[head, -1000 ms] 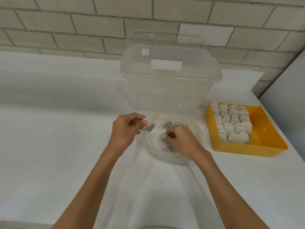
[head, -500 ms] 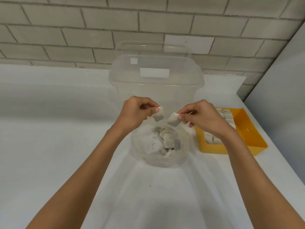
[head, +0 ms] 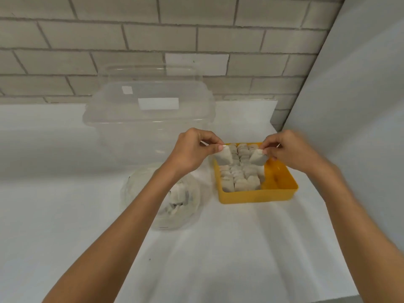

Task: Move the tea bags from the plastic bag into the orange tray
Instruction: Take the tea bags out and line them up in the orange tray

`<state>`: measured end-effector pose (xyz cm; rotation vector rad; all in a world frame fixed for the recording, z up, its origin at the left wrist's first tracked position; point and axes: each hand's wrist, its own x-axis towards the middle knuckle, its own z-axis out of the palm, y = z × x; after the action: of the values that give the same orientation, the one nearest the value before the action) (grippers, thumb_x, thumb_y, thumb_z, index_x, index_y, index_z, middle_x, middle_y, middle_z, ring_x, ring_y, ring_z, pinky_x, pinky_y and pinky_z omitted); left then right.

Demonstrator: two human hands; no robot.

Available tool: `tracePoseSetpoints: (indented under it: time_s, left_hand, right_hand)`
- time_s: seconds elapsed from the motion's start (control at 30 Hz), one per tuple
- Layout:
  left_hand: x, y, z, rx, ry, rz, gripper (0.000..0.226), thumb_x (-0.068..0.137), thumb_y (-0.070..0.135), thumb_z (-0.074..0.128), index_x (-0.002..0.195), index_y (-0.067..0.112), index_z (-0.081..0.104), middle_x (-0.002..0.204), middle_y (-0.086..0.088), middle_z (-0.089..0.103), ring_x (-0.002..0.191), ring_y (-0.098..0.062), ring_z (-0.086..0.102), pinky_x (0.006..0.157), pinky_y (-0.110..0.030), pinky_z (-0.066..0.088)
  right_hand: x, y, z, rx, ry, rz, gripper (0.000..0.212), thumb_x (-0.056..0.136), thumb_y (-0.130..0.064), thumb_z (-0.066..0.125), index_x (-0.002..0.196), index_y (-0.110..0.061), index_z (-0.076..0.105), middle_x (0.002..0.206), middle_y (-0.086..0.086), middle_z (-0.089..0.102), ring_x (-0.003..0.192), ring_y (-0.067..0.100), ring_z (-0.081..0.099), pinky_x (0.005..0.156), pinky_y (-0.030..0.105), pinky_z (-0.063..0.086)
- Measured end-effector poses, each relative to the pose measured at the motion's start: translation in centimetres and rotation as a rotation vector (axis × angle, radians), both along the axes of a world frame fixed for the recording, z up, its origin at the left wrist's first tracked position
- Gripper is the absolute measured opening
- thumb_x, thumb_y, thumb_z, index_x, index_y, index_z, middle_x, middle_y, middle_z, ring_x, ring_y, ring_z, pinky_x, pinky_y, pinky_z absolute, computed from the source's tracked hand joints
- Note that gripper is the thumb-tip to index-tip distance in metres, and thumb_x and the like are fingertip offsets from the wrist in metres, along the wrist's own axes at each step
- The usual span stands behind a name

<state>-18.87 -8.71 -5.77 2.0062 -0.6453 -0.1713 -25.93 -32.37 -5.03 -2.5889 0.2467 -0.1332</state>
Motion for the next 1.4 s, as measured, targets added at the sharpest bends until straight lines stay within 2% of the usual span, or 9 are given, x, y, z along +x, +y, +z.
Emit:
tracePoseSetpoints:
  time_s: [0.13,0.23,0.37,0.5,0.7,0.97,1.17,1.27,1.4]
  left_hand:
    - [-0.5,-2.4,-0.2,0.014,-0.007,-0.021,0.005,0.084,0.023,0.072,0.087,0.02,0.075,0.086,0.008,0.072,0.076,-0.004,0.059,0.07,-0.011,0.042]
    - [-0.7,-3.8,-0.4,0.018,-0.02,-0.031,0.002,0.084,0.023,0.072,0.083,0.024,0.074,0.08,0.013,0.069,0.071,-0.002,0.057,0.066,-0.007,0.04]
    - [-0.9,-5.0,-0.8,0.034,-0.023,-0.035,0.002,0.084,0.023,0.072,0.083,0.024,0.074,0.076,0.015,0.067,0.065,0.002,0.055,0.063,-0.003,0.038]
    - [-1.0,-5.9,-1.0,0.051,-0.031,-0.019,0.003,0.085,0.022,0.072,0.083,0.024,0.073,0.078,0.014,0.068,0.064,0.004,0.055,0.063,-0.001,0.038]
    - [-0.9,-7.3,-1.8,0.069,-0.039,-0.036,0.004,0.084,0.021,0.072,0.086,0.017,0.075,0.077,0.012,0.068,0.062,0.012,0.053,0.063,-0.002,0.038]
    - [-0.8,-10.6,-4.0,0.156,-0.008,-0.173,0.004,0.085,0.012,0.071,0.087,0.011,0.074,0.079,0.0,0.069,0.063,0.002,0.057,0.066,-0.012,0.048]
    - [-0.5,-14.3,-5.1,0.297,-0.048,-0.279,0.007,0.086,0.01,0.068,0.092,0.008,0.073,0.087,-0.005,0.067,0.07,-0.011,0.06,0.074,-0.03,0.052]
    - [-0.2,-15.8,-5.6,0.321,-0.017,-0.311,0.009,0.087,0.009,0.068,0.093,0.004,0.072,0.094,-0.013,0.068,0.081,-0.023,0.065,0.078,-0.036,0.056]
    - [0.2,-16.8,-7.1,0.368,0.11,-0.318,0.006,0.089,0.004,0.063,0.09,0.002,0.069,0.072,-0.007,0.064,0.059,-0.017,0.062,0.066,-0.026,0.054]
  right_hand:
    - [0.4,-3.0,-2.1,-0.152,0.204,0.013,0.019,0.087,0.003,0.056,0.09,-0.009,0.072,0.071,-0.006,0.06,0.061,-0.002,0.05,0.057,0.006,0.039]
    - [1.2,-3.8,-3.8,-0.157,0.303,0.012,0.02,0.087,0.003,0.054,0.091,-0.009,0.069,0.089,0.006,0.06,0.066,0.009,0.055,0.062,0.019,0.046]
    - [2.3,-3.8,-5.4,-0.143,0.38,0.003,0.023,0.087,0.009,0.046,0.088,-0.009,0.06,0.079,0.003,0.05,0.073,0.027,0.063,0.058,0.029,0.053]
    - [2.9,-4.1,-6.5,-0.101,0.394,0.013,0.024,0.089,0.01,0.044,0.099,-0.003,0.061,0.075,0.005,0.051,0.075,0.027,0.062,0.064,0.031,0.055]
    - [3.2,-4.6,-7.6,-0.011,0.352,0.011,0.02,0.091,0.008,0.044,0.099,-0.003,0.059,0.076,0.007,0.053,0.069,0.025,0.059,0.068,0.036,0.055]
    - [3.1,-5.2,-8.3,0.094,0.318,0.012,0.021,0.09,0.01,0.041,0.098,-0.003,0.055,0.086,0.023,0.067,0.073,0.035,0.069,0.063,0.038,0.057]
    - [2.9,-6.3,-6.3,0.075,0.238,-0.017,0.022,0.091,0.007,0.044,0.097,-0.006,0.06,0.082,0.016,0.067,0.045,0.013,0.063,0.044,0.019,0.051]
    - [2.5,-7.0,-4.6,0.113,0.121,-0.044,0.017,0.09,0.004,0.053,0.094,-0.01,0.061,0.081,0.01,0.066,0.056,0.013,0.065,0.05,0.02,0.054]
    - [1.8,-7.5,-3.8,0.126,0.062,-0.045,0.011,0.091,-0.002,0.057,0.093,-0.012,0.062,0.082,0.01,0.067,0.059,0.013,0.066,0.052,0.02,0.056]
